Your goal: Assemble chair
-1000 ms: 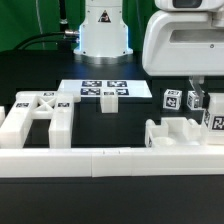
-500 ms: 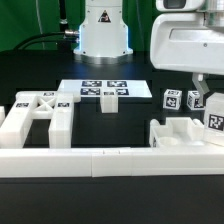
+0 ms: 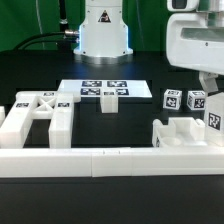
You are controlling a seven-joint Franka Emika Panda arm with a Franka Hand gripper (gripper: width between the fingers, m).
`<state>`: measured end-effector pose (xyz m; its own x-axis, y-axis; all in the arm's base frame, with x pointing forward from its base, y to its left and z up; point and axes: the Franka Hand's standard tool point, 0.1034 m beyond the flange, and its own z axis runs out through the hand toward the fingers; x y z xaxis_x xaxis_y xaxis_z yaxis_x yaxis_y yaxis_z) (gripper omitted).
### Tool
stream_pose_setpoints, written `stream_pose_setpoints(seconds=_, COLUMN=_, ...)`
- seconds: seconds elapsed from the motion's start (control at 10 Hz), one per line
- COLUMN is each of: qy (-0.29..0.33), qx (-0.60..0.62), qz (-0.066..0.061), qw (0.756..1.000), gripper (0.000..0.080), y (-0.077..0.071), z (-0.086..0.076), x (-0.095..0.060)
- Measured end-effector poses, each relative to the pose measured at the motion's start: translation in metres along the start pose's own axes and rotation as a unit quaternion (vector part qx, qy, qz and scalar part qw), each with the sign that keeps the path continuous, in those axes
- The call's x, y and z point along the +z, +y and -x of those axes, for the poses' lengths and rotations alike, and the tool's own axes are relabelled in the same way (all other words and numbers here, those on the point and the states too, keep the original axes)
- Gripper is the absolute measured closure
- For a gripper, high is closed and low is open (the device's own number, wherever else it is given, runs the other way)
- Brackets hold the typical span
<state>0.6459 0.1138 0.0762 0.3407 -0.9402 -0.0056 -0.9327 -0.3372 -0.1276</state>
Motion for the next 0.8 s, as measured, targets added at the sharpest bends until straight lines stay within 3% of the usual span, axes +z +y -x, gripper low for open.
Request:
stream_pose_setpoints(seconds=0.3, qy=-0.004, qx=0.176, qz=-0.007, qw=0.984, gripper=0.0512, y=-0.0038, z=0.0091, x=0.0020)
stream_pose_setpoints(seconds=0.6, qy=-0.013, qx=0.273, qz=-0.006, qw=0.962, gripper=0.0512, y=-0.0058, z=0.0105, x=0.0023)
stream_pose_setpoints(seconds=0.7, qy=-0.013, qx=0.259, qz=-0.006, qw=0.966, gripper=0.0512, y=-0.0058, z=0.0109, x=0.0024)
stream_pose_setpoints(seconds=0.8, qy=-0.013, qx=0.236, qz=-0.006, qw=0.972, gripper=0.0274, y=-0.0058, z=0.0105, x=0.0023)
